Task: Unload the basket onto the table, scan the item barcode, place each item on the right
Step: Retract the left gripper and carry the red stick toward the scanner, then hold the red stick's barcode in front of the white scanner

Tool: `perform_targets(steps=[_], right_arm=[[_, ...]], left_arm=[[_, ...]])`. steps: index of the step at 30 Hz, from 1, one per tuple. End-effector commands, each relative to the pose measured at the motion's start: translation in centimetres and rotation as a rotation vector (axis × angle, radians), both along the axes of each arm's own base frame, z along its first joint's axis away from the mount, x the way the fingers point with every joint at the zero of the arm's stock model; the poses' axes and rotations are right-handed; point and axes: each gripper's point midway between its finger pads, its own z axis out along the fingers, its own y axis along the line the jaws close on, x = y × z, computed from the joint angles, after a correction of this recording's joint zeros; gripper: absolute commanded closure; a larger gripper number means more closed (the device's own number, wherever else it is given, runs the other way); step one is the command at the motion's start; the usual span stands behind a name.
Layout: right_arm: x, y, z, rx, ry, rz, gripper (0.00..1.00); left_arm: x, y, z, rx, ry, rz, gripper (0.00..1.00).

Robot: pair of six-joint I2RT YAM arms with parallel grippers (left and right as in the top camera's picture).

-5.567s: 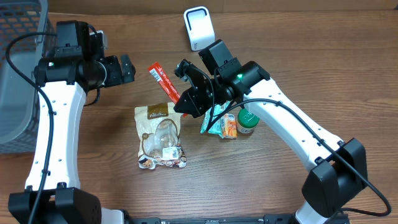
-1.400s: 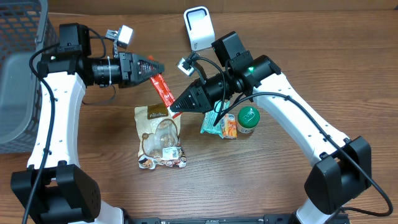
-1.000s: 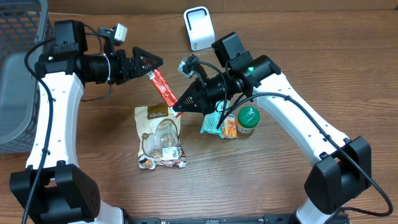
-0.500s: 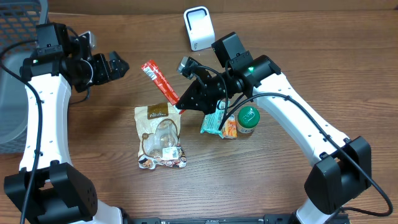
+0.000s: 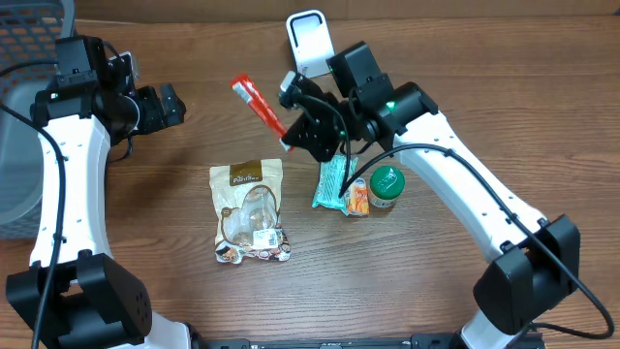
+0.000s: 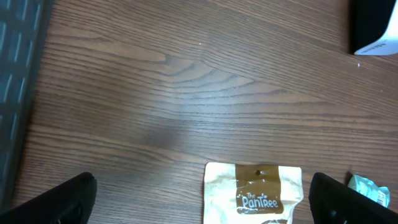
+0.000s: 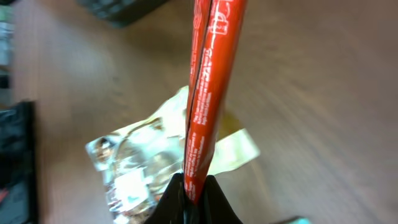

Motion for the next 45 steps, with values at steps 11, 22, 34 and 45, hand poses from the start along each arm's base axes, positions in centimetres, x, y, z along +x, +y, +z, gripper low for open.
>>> perform_targets(steps=[11,22,34,45], right_arm=[[4.6,-0.8,9.7,-0.05,-0.337,-0.163,0.96],[9.1,-3.0,9.5,-0.223,-0.571,-0.211,0.96],[17.6,-6.0,3.0,-0.529,-0.734,-0.326,0.96],[23.9,-9.2,-4.2,-0.597,-0.733,-0.443,0.96]], left_arm=[[0.0,0.2,0.0,0.008,0.003,0.015,0.0],[0.0,0.2,0.0,0.008,0.004,0.014,0.0],[0.0,0.2,0.0,0.008,0.004,0.014,0.0],[0.0,0.2,0.0,0.008,0.004,0.014,0.0]])
